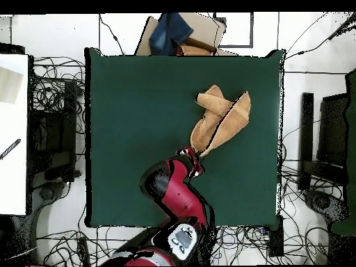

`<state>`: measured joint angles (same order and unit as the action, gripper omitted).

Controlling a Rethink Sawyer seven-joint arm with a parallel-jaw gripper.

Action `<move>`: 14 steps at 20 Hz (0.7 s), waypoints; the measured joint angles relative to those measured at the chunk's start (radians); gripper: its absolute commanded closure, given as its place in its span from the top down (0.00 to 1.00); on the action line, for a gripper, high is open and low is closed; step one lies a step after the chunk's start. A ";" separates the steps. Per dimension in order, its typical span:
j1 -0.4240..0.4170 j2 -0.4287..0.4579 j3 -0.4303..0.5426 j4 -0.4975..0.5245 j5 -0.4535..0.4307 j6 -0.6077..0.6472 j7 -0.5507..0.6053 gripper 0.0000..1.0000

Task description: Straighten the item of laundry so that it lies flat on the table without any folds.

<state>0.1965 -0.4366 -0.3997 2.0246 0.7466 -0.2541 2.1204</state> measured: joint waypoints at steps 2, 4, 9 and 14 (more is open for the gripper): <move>0.040 0.006 0.000 0.011 0.070 -0.004 0.016 0.00; 0.070 0.014 -0.002 0.014 0.122 -0.004 0.027 0.00; 0.147 0.041 -0.014 0.023 0.260 -0.004 0.041 0.00; 0.164 0.051 -0.022 0.028 0.299 -0.004 0.041 0.00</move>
<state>0.3603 -0.3853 -0.4218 2.0522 1.0457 -0.2580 2.1614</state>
